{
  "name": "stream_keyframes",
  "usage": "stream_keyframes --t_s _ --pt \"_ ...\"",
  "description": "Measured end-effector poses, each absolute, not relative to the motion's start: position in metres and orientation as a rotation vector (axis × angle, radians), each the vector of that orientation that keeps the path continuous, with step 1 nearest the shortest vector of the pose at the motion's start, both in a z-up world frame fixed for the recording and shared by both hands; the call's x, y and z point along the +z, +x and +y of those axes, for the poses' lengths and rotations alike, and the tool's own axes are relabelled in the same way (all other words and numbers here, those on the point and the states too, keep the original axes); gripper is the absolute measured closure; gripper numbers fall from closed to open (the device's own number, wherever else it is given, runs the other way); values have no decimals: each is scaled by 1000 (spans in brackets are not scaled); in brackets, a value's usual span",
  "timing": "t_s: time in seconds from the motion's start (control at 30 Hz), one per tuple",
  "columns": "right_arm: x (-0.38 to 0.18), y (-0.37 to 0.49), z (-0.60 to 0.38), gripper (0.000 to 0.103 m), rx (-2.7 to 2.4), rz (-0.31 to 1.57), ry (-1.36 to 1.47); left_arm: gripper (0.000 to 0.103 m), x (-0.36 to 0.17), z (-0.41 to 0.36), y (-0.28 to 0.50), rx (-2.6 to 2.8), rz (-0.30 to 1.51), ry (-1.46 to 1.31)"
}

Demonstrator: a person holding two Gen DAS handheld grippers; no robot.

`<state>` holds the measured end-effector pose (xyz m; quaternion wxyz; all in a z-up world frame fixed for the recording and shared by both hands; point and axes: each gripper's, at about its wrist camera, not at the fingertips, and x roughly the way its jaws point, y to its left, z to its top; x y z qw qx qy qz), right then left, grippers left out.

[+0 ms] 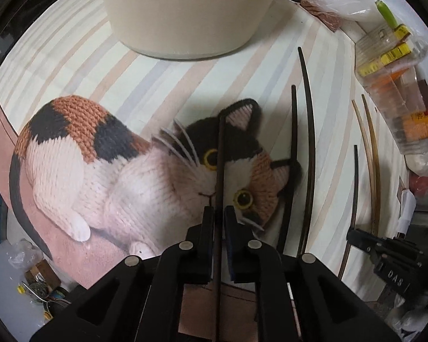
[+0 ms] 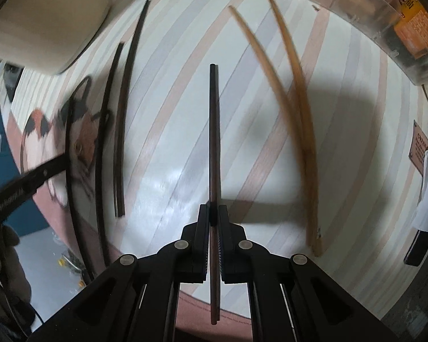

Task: Organize utensils
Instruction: 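Close the left tool on a dark chopstick while the right tool holds its own, then lift both held dark chopsticks upright and carry them over the beige holder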

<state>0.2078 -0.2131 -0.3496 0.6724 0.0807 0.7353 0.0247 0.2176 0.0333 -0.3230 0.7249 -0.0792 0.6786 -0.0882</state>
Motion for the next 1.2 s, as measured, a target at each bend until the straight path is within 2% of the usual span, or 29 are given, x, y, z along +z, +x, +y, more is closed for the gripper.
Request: stream_keyframes --t_s 0.17,0.63,0.73,0.8,0.87,1.2 --pt "-348 225 -207 97 44 1661 138 95 -323 17 231 -186 1484 -88" --pt "-353 250 -209 95 8 1665 148 93 -324 13 235 -154 1490 -84" --pt "-354 248 -212 95 6 1673 157 89 -324 10 234 -163 1490 -83" --pt "-355 248 -212 95 8 1676 151 82 -322 11 233 -168 1486 -81" --pt "-354 245 -216 95 13 1679 138 57 -319 9 231 -155 1473 -69" --pt "-359 247 -204 95 4 1676 113 56 -323 -3 234 -84 1454 30"
